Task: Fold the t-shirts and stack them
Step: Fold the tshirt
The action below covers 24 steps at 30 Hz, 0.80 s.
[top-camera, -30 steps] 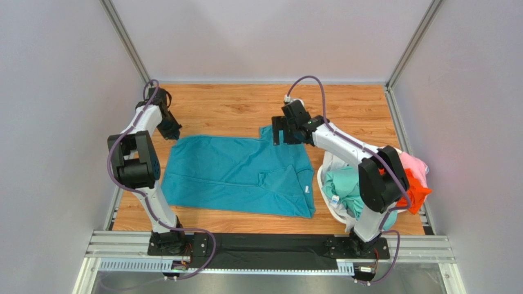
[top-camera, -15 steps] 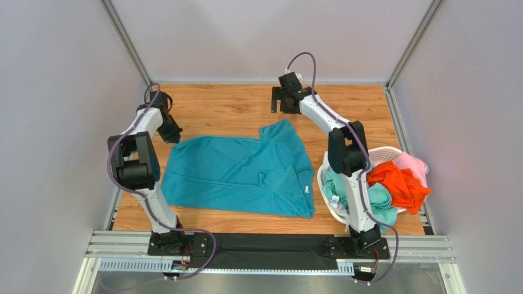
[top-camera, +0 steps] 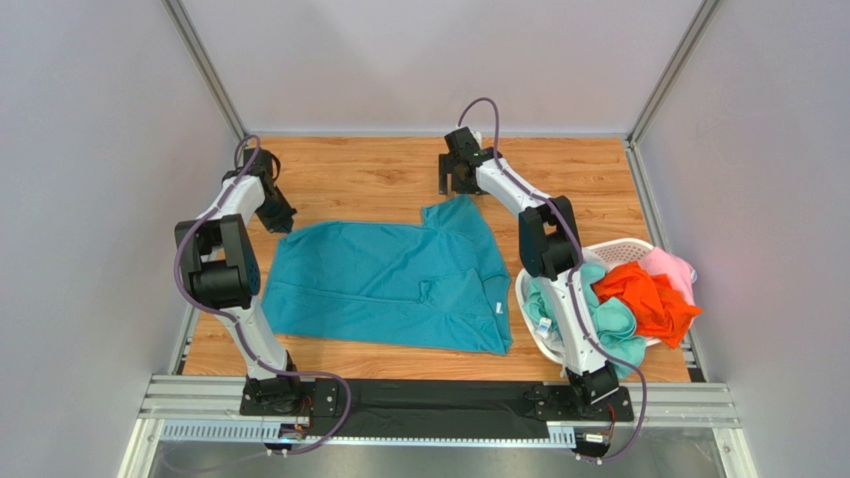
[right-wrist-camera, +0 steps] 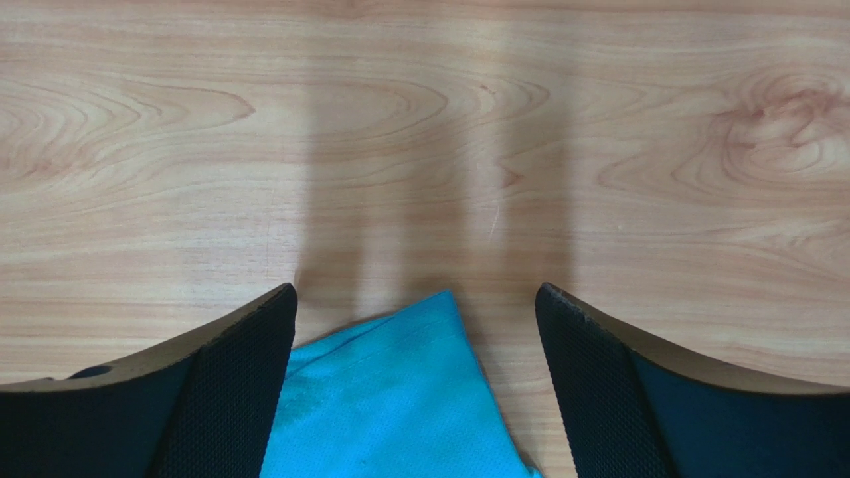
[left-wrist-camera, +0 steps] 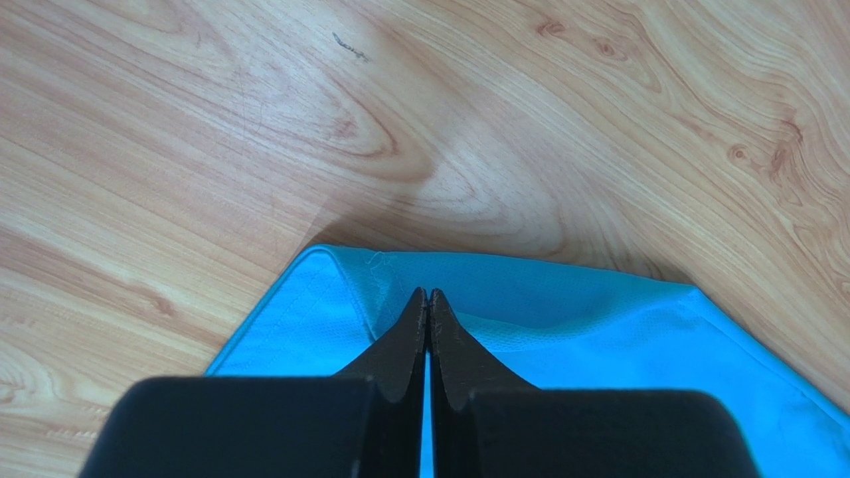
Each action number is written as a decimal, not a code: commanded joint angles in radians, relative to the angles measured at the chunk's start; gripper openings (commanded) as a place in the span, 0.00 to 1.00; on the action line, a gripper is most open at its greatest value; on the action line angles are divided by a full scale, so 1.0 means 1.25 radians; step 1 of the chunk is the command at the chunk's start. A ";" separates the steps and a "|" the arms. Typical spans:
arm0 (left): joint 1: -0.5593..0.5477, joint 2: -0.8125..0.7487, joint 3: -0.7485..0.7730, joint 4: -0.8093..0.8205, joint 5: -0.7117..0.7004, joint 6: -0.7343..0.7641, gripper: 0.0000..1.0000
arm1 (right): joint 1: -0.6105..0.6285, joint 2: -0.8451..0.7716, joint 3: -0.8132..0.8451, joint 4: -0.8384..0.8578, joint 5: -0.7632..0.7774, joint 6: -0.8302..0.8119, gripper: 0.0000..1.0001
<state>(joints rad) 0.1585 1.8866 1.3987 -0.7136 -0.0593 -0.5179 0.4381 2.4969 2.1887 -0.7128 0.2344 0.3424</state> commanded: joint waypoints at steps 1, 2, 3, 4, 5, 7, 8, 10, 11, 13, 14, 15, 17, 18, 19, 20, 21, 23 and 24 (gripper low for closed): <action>-0.003 -0.049 -0.013 0.008 0.006 0.002 0.00 | 0.004 0.028 0.044 -0.026 0.005 0.005 0.88; -0.003 -0.050 -0.014 0.008 0.006 0.002 0.00 | 0.004 0.030 0.046 -0.029 0.004 0.013 0.86; -0.003 -0.051 -0.018 0.009 0.005 0.002 0.00 | 0.004 0.033 0.046 -0.030 0.000 0.019 0.78; -0.003 -0.050 -0.018 0.010 0.005 0.002 0.00 | 0.005 0.033 0.044 -0.030 -0.006 0.023 0.74; -0.003 -0.051 -0.021 0.009 0.005 0.004 0.00 | 0.007 0.031 0.041 -0.035 -0.010 0.030 0.65; -0.003 -0.055 -0.023 0.009 0.006 0.004 0.00 | 0.010 0.024 0.029 -0.038 -0.002 0.032 0.55; -0.003 -0.057 -0.025 0.009 0.005 0.003 0.00 | 0.013 0.020 0.022 -0.040 0.009 0.027 0.49; -0.002 -0.061 -0.028 0.009 0.001 0.004 0.00 | 0.020 0.003 0.008 -0.038 0.022 0.023 0.33; -0.003 -0.062 -0.030 0.009 0.000 0.003 0.00 | 0.023 -0.002 -0.005 -0.038 0.037 0.017 0.23; -0.003 -0.065 -0.033 0.009 0.001 0.003 0.00 | 0.027 -0.025 -0.018 -0.027 0.036 0.002 0.06; -0.002 -0.065 -0.033 0.010 0.001 0.003 0.00 | 0.030 -0.039 -0.030 -0.002 0.030 -0.006 0.01; -0.003 -0.069 -0.033 0.010 0.003 0.003 0.00 | 0.034 -0.050 -0.055 0.013 0.027 -0.021 0.00; -0.003 -0.076 -0.039 0.012 0.007 0.001 0.00 | 0.040 -0.087 -0.079 0.048 0.043 -0.036 0.00; -0.003 -0.088 -0.051 0.021 0.007 0.002 0.00 | 0.046 -0.100 -0.101 0.057 0.065 -0.048 0.00; -0.003 -0.094 -0.056 0.023 0.005 0.003 0.00 | 0.050 -0.133 -0.115 0.066 0.074 -0.053 0.00; -0.003 -0.098 -0.061 0.026 -0.002 0.006 0.00 | 0.052 -0.150 -0.131 0.087 0.078 -0.054 0.00; -0.003 -0.105 -0.062 0.026 -0.008 0.007 0.00 | 0.056 -0.173 -0.180 0.101 0.081 -0.055 0.00; -0.003 -0.116 -0.071 0.027 -0.007 0.009 0.00 | 0.063 -0.242 -0.239 0.145 0.079 -0.058 0.00; -0.003 -0.125 -0.075 0.031 -0.007 0.011 0.00 | 0.070 -0.266 -0.266 0.154 0.074 -0.058 0.00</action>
<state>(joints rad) 0.1585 1.7973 1.3140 -0.7010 -0.0608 -0.5171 0.5068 2.3188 1.9156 -0.6304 0.2970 0.2970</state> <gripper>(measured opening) 0.006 0.006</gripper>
